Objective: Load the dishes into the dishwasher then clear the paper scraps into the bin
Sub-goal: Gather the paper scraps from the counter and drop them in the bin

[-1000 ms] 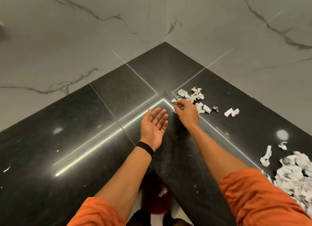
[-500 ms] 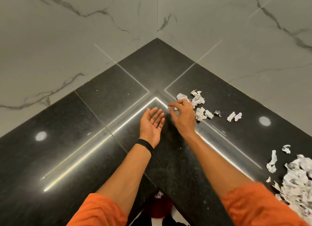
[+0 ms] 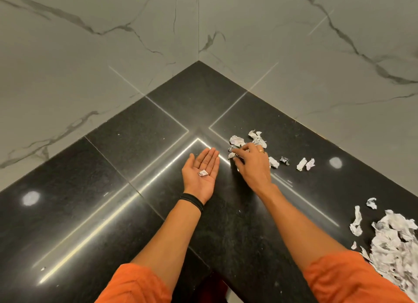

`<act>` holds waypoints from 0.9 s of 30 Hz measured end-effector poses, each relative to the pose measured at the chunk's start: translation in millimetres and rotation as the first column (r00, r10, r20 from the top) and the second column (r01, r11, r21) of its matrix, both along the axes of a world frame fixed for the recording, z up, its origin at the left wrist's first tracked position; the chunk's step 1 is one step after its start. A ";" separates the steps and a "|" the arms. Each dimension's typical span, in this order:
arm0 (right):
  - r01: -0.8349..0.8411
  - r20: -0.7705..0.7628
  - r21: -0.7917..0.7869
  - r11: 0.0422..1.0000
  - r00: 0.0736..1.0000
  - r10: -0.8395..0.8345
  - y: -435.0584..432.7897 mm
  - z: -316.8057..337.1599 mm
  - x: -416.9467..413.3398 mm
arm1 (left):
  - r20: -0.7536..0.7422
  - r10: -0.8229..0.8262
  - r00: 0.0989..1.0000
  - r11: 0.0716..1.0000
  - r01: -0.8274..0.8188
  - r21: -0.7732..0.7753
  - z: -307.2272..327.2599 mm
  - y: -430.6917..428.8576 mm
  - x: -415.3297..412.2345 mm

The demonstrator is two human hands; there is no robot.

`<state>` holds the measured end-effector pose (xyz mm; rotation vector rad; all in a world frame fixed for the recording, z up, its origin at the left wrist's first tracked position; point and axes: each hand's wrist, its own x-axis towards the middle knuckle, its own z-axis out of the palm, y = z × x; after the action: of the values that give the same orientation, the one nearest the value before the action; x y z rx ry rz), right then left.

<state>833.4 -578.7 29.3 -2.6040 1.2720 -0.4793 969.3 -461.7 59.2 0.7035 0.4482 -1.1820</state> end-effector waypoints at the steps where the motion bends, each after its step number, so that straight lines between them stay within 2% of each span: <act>1: -0.025 -0.042 -0.049 0.998 0.999 0.023 -3.3 -1.9 2.1 | 0.003 -0.004 1.000 1.000 0.004 0.003 -0.6 -0.3 1.9; 4: -0.065 -0.097 -0.153 0.986 0.994 0.051 -5.3 -5.1 7.6 | 0.014 -0.014 1.000 1.000 0.013 0.009 -3.4 -2.1 6.1; 7: -0.087 -0.092 -0.181 0.980 0.993 0.071 2.4 -8.4 4.2 | 0.027 -0.031 0.999 0.999 0.031 0.018 -6.6 -6.4 8.5; 10: 0.012 0.095 -0.060 0.998 0.995 -0.006 20.7 -4.6 2.5 | 0.040 -0.047 0.998 0.999 0.046 0.024 -9.1 -11.8 6.6; 13: 0.057 0.332 0.102 0.993 0.939 -0.089 38.0 5.2 11.3 | 0.059 -0.076 0.995 0.997 0.074 0.032 -12.7 -17.1 0.9; 17: -0.063 0.353 0.110 0.992 0.935 0.020 44.7 17.5 28.6 | 0.006 -0.073 0.997 0.997 0.073 0.001 -11.9 -24.6 -3.8; 19: -0.024 0.395 0.151 0.988 0.918 -0.038 33.8 19.8 29.8 | -0.027 -0.052 0.998 0.998 0.051 -0.032 -10.6 -26.5 -1.3; 20: 0.019 0.391 0.155 0.988 0.917 -0.079 24.5 19.8 28.6 | -0.037 -0.044 0.998 0.998 0.043 -0.042 -10.7 -27.0 0.7; 22: 0.080 0.283 0.103 0.991 0.953 -0.106 5.2 17.1 26.0 | -0.040 -0.037 0.999 0.998 0.035 -0.053 -11.3 -25.7 4.6; 25: 0.019 -0.002 0.007 1.000 1.000 -0.019 -12.0 9.5 27.8 | -0.028 -0.034 0.999 0.999 0.033 -0.042 -13.4 -22.2 9.4; 27: -0.026 -0.105 -0.039 0.999 0.994 0.021 -14.7 5.6 30.2 | -0.024 -0.035 0.999 0.999 0.034 -0.033 -14.6 -20.6 12.2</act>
<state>863.6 -593.4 35.0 -2.7067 1.2741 -0.3727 981.5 -482.4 44.5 0.6719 0.4379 -1.2288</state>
